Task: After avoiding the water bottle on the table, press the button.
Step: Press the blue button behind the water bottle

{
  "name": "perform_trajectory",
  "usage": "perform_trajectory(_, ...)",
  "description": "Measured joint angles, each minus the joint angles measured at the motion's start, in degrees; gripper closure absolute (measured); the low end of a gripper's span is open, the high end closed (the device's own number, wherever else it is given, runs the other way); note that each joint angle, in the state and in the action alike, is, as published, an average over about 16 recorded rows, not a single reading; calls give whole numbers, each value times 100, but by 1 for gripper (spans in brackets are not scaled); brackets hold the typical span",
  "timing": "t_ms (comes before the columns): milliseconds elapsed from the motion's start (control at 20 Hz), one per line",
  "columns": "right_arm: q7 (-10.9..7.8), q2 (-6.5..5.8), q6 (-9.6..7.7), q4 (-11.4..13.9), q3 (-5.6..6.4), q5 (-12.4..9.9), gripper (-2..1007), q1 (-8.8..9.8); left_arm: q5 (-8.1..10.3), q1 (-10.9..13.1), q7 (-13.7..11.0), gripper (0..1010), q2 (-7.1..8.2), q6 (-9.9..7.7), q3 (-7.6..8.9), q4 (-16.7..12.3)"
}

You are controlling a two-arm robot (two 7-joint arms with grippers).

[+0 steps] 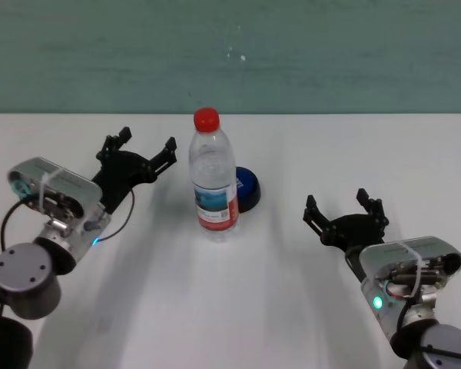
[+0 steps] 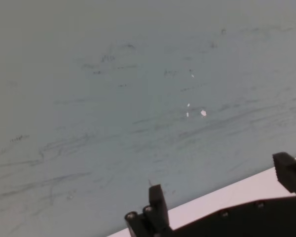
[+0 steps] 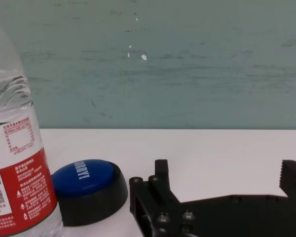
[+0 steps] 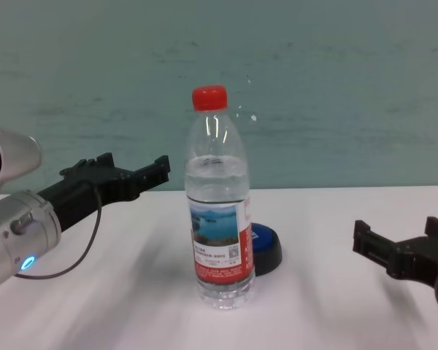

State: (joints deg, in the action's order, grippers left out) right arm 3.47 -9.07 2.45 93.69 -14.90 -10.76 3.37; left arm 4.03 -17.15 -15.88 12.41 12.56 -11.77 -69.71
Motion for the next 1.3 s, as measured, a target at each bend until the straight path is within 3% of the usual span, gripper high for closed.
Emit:
perform_trajectory(550, 0, 0, 0, 0, 0, 0, 1, 0, -48, -127, 24, 0, -38, 83, -30, 162)
perform_trajectory(1300, 0, 0, 0, 0, 0, 0, 1, 0, -255, -334, 84, 0, -100, 300, -102, 564)
